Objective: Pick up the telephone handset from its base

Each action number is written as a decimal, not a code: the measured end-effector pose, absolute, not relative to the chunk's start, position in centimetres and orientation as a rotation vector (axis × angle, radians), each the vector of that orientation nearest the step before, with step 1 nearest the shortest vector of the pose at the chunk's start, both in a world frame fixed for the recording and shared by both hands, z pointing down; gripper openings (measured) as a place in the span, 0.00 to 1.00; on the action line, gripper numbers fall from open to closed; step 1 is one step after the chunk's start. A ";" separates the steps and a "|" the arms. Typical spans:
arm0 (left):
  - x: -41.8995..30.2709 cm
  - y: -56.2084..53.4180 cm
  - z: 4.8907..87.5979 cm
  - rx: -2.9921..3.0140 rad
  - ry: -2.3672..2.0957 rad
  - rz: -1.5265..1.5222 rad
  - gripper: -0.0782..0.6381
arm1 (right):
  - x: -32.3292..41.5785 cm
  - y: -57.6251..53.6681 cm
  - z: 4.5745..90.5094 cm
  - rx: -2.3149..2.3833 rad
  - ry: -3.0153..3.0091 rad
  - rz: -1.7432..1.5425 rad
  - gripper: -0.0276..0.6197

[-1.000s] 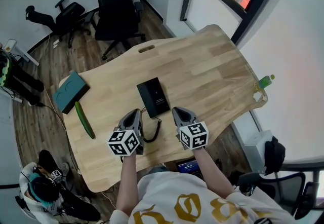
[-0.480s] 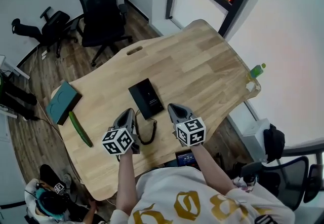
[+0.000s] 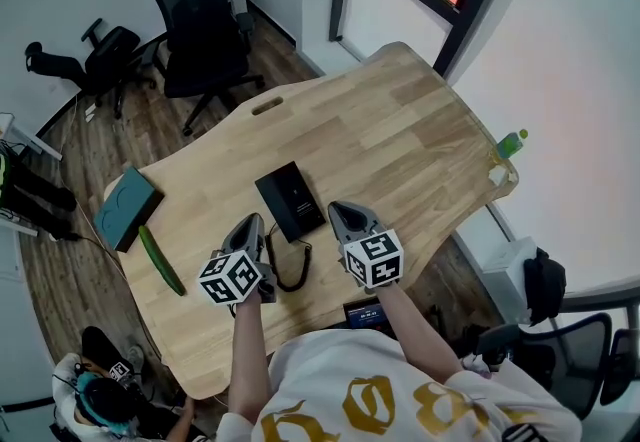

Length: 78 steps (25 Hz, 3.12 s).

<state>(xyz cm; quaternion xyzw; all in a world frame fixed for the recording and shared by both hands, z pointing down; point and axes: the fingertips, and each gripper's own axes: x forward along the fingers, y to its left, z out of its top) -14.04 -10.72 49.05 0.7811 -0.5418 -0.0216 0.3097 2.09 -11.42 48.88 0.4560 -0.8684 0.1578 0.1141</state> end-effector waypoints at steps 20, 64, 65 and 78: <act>-13.9 -12.1 52.4 2.023 -1.460 0.018 0.12 | 1.7 -13.1 51.9 1.267 -2.503 0.491 0.05; -12.1 -13.3 60.1 1.929 -1.326 0.102 0.13 | 0.3 -15.9 58.5 1.122 -2.407 0.609 0.05; -12.0 -13.4 60.1 1.930 -1.310 0.090 0.16 | 0.5 -16.0 58.6 1.127 -2.402 0.606 0.05; -10.5 -14.2 61.6 1.883 -1.175 0.032 0.37 | 0.6 -16.8 59.6 1.148 -2.384 0.616 0.05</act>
